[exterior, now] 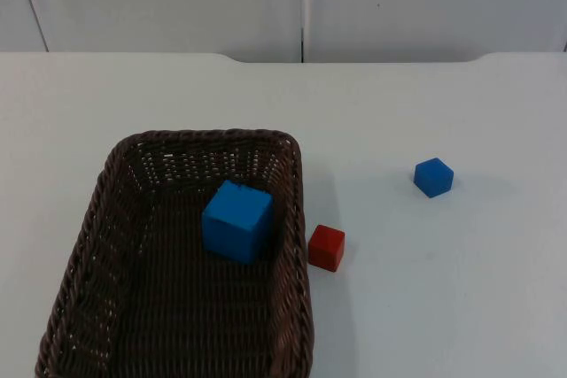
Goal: Pick up the basket with the left hand and place the largest block into the basket with the right hand.
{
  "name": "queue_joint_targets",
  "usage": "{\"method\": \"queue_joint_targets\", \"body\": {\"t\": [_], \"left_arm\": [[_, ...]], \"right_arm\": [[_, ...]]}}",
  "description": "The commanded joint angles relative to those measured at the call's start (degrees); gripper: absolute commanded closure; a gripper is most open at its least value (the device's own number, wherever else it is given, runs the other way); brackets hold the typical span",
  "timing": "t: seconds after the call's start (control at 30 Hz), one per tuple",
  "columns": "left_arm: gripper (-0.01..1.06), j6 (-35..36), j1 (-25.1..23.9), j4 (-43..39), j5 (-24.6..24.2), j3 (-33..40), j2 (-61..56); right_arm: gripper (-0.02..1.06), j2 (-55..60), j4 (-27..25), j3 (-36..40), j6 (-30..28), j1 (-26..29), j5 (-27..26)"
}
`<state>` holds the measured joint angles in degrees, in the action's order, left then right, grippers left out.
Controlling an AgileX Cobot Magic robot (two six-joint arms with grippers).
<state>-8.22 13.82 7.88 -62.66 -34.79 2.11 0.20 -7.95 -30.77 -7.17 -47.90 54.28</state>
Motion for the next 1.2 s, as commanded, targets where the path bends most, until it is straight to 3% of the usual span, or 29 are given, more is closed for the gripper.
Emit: {"method": "queue_joint_targets", "body": {"t": [0.0,0.33,0.63,0.77,1.17], "left_arm": [[0.0,0.62,0.06,0.36,-0.1,0.26,-0.45],[0.0,0.62,0.06,0.49,0.01,0.26,-0.45],[0.0,1.59,0.06,0.92,1.2,0.38,-0.45],[0.0,1.89,0.06,2.0,2.57,5.72,-1.43],[0.0,8.22,0.06,-7.53,1.08,6.46,-2.11]], "right_arm": [[0.24,-0.2,0.35,0.07,0.3,0.24,0.85],[0.24,-0.2,0.6,-0.12,0.3,0.24,2.6],[0.24,-0.2,4.88,-0.12,3.04,0.24,2.4],[0.24,-0.2,5.0,-0.12,3.1,0.24,2.4],[0.24,-0.2,5.11,-0.12,2.61,0.24,2.27]]}}
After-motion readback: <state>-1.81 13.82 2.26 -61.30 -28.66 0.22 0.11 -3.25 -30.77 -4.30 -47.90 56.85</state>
